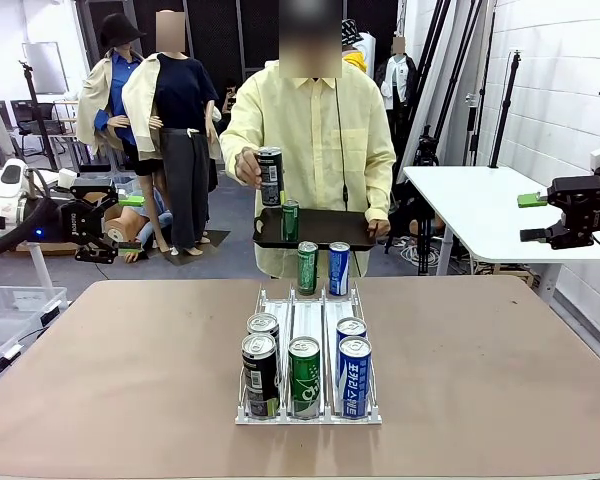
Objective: Retrieve and hand over the desired beverage to the person.
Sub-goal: Pick up another can of the same type that the person held from the Automatic Can Dispenser.
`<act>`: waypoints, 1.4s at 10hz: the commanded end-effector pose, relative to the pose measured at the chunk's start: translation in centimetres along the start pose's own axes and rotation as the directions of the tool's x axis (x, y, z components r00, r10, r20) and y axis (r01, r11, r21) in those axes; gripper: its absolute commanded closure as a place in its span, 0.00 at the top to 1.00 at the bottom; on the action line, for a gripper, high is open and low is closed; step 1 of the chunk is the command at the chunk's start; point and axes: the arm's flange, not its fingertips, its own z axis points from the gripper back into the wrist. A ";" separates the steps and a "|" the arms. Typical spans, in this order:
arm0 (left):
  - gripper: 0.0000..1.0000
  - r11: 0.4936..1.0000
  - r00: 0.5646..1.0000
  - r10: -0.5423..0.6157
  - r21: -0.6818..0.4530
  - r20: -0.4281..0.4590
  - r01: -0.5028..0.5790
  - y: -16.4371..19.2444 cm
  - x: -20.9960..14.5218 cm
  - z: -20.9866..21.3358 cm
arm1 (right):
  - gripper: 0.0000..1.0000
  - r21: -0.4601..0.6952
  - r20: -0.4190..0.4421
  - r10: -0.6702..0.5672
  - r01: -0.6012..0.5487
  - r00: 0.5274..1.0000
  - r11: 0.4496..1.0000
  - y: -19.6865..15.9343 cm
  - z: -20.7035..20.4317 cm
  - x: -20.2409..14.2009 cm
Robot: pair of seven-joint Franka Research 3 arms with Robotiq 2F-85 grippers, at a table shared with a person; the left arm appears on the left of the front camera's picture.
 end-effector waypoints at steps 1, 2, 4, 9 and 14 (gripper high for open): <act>1.00 1.000 1.000 0.013 0.002 0.012 -0.013 -0.4 -0.1 0.1 | 1.00 0.010 -0.003 -0.002 0.002 1.000 1.000 0.1 -0.1 0.1; 1.00 1.000 1.000 0.013 0.002 0.012 -0.013 -0.4 -0.1 0.1 | 1.00 0.010 -0.003 -0.002 0.002 1.000 1.000 0.1 -0.1 0.1; 1.00 1.000 1.000 0.013 0.002 0.012 -0.013 -0.4 -0.1 0.1 | 1.00 0.010 -0.003 -0.002 0.002 1.000 1.000 0.1 -0.1 0.1; 1.00 1.000 1.000 0.013 0.002 0.012 -0.013 -0.4 -0.1 0.1 | 1.00 0.010 -0.003 -0.002 0.002 1.000 1.000 0.1 -0.1 0.1; 1.00 1.000 1.000 0.013 0.002 0.012 -0.013 -0.4 -0.1 0.1 | 1.00 0.010 -0.003 -0.002 0.002 1.000 1.000 0.1 -0.1 0.1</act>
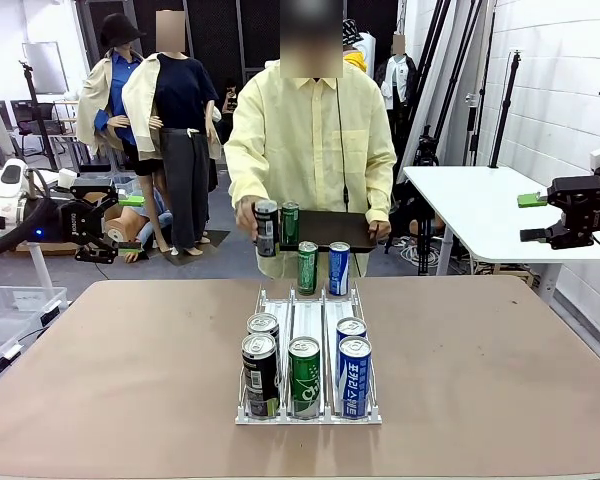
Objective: Retrieve and hand over the desired beverage to the person.
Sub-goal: Pick up another can of the same type that the person held from the Automatic Can Dispenser.
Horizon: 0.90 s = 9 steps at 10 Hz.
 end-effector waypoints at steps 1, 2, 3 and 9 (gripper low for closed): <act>1.00 1.000 1.000 0.013 0.002 0.012 -0.013 -0.4 -0.1 0.1 | 1.00 0.010 -0.003 -0.002 0.002 1.000 1.000 0.1 -0.1 0.1; 1.00 1.000 1.000 0.013 0.002 0.012 -0.013 -0.4 -0.1 0.1 | 1.00 0.010 -0.003 -0.002 0.002 1.000 1.000 0.1 -0.1 0.1; 1.00 1.000 1.000 0.013 0.002 0.012 -0.013 -0.4 -0.1 0.1 | 1.00 0.010 -0.003 -0.002 0.002 1.000 1.000 0.1 -0.1 0.1; 1.00 1.000 1.000 0.013 0.002 0.012 -0.013 -0.4 -0.1 0.1 | 1.00 0.010 -0.003 -0.002 0.002 1.000 1.000 0.1 -0.1 0.1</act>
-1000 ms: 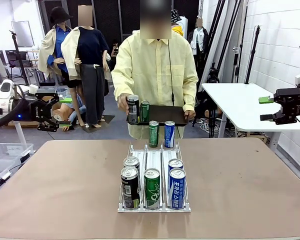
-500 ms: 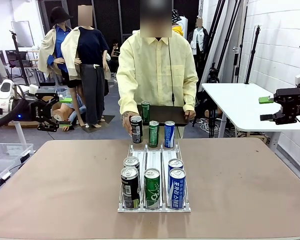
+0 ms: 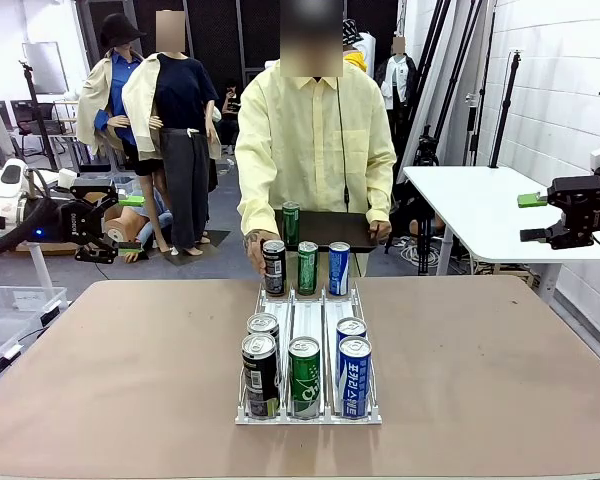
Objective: Retrieve and hand over the desired beverage to the person.
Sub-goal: Pick up another can of the same type that the person held from the Automatic Can Dispenser.
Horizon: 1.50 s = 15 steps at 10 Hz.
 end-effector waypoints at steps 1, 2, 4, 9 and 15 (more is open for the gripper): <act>1.00 1.000 1.000 0.013 0.002 0.012 -0.013 -0.4 -0.1 0.1 | 1.00 0.010 -0.003 -0.002 0.002 1.000 1.000 0.1 -0.1 0.1; 1.00 1.000 1.000 0.013 0.002 0.012 -0.013 -0.4 -0.1 0.1 | 1.00 0.010 -0.003 -0.002 0.002 1.000 1.000 0.1 -0.1 0.1; 1.00 1.000 1.000 0.013 0.002 0.012 -0.013 -0.4 -0.1 0.1 | 1.00 0.010 -0.003 -0.002 0.002 1.000 1.000 0.1 -0.1 0.1; 1.00 1.000 1.000 0.013 0.002 0.012 -0.013 -0.4 -0.1 0.1 | 1.00 0.010 -0.003 -0.002 0.002 1.000 1.000 0.1 -0.1 0.1; 1.00 1.000 1.000 0.013 0.002 0.012 -0.013 -0.4 -0.1 0.1 | 1.00 0.010 -0.003 -0.002 0.002 1.000 1.000 0.1 -0.1 0.1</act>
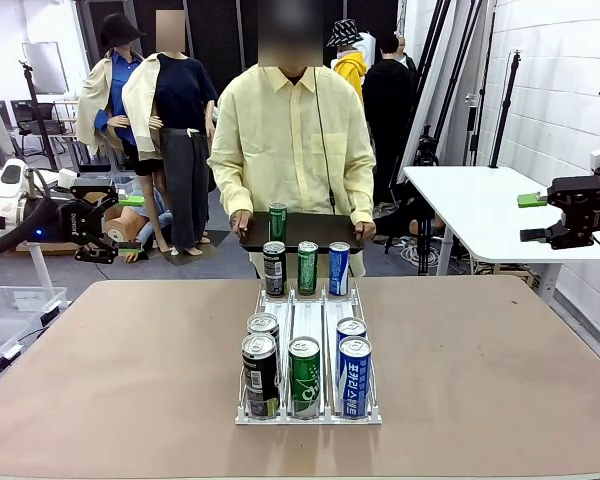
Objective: Retrieve and hand over the desired beverage to the person.
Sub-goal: Pick up another can of the same type that the person held from the Automatic Can Dispenser.
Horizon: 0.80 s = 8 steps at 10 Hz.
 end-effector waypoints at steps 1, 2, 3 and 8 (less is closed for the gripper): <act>1.00 1.000 1.000 0.013 0.002 0.012 -0.013 -0.4 -0.1 0.1 | 1.00 0.010 -0.003 -0.002 0.002 1.000 1.000 0.1 -0.1 0.1; 1.00 1.000 1.000 0.013 0.002 0.012 -0.013 -0.4 -0.1 0.1 | 1.00 0.010 -0.003 -0.002 0.002 1.000 1.000 0.1 -0.1 0.1; 1.00 1.000 1.000 0.013 0.002 0.012 -0.013 -0.4 -0.1 0.1 | 1.00 0.010 -0.003 -0.002 0.002 1.000 1.000 0.1 -0.1 0.1; 1.00 1.000 1.000 0.013 0.002 0.012 -0.013 -0.4 -0.1 0.1 | 1.00 0.010 -0.003 -0.002 0.002 1.000 1.000 0.1 -0.1 0.1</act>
